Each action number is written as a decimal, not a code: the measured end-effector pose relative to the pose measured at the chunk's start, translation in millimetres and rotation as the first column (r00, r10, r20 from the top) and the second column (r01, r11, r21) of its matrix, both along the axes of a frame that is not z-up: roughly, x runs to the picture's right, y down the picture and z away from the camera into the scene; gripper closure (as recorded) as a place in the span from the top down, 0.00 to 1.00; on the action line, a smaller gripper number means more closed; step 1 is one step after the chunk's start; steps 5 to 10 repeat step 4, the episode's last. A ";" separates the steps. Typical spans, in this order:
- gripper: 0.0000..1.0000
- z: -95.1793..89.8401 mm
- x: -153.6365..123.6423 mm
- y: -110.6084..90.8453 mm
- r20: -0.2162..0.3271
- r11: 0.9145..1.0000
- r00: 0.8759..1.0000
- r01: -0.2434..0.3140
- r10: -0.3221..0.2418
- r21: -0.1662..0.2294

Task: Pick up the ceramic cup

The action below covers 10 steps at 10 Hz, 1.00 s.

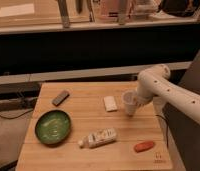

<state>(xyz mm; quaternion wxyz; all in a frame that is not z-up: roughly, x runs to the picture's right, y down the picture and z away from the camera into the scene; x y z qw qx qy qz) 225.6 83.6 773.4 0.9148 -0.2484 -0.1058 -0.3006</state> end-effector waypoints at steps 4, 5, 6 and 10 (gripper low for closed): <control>0.00 -13.1 -10.3 -5.8 0.023 0.999 0.999 0.035 -0.035 0.008; 0.00 -13.1 -10.3 -5.8 0.023 0.999 0.999 0.035 -0.035 0.008; 0.00 -13.1 -10.3 -5.8 0.023 0.999 0.999 0.035 -0.035 0.008; 0.00 -13.1 -10.3 -5.8 0.023 0.999 0.999 0.035 -0.035 0.008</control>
